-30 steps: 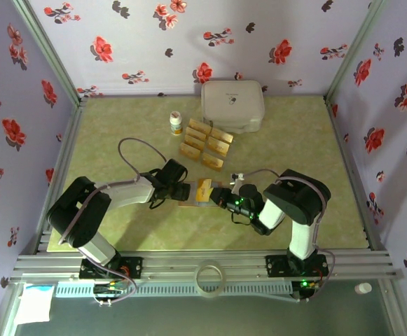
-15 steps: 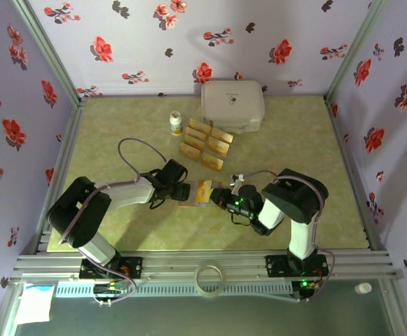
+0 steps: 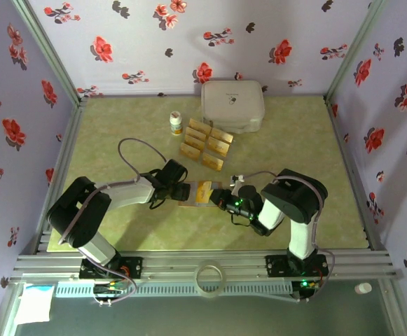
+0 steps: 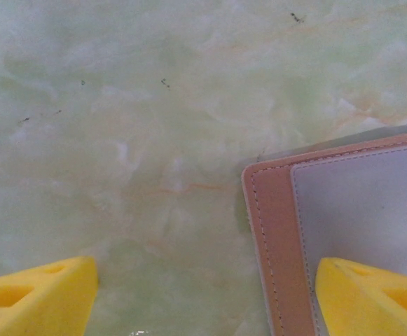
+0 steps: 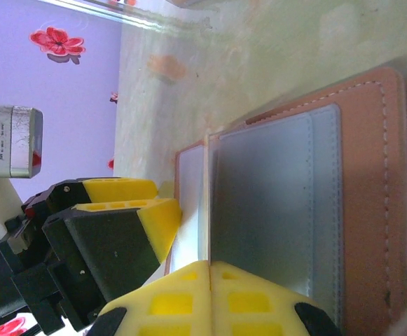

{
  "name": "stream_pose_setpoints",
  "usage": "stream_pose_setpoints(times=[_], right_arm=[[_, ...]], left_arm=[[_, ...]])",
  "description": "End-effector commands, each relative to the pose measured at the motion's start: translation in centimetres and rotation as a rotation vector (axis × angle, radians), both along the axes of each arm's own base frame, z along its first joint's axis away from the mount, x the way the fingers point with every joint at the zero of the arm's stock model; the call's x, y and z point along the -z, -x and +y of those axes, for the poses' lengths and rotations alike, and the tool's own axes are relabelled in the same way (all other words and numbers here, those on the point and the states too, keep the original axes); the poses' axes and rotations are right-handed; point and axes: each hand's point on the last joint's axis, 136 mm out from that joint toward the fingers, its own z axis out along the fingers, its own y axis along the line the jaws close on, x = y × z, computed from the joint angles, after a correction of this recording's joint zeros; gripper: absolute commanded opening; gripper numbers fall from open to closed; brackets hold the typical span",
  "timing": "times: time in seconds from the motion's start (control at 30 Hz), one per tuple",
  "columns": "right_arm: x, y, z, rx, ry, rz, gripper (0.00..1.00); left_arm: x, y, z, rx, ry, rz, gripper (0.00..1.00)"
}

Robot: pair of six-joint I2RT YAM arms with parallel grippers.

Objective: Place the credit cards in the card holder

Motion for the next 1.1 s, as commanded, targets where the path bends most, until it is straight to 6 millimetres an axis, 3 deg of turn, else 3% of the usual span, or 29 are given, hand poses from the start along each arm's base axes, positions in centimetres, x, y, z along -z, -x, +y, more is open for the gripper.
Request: stream_pose_setpoints(times=[0.0,1.07], right_arm=[[0.8,1.0,-0.1,-0.019,0.009,0.025,0.00],[1.3,0.9,1.1,-0.051,0.008,0.032,0.00]], left_arm=[[2.0,1.5,1.8,-0.005,-0.091,0.051,0.82],[2.5,1.7,2.0,-0.007,-0.098,0.057,0.82]])
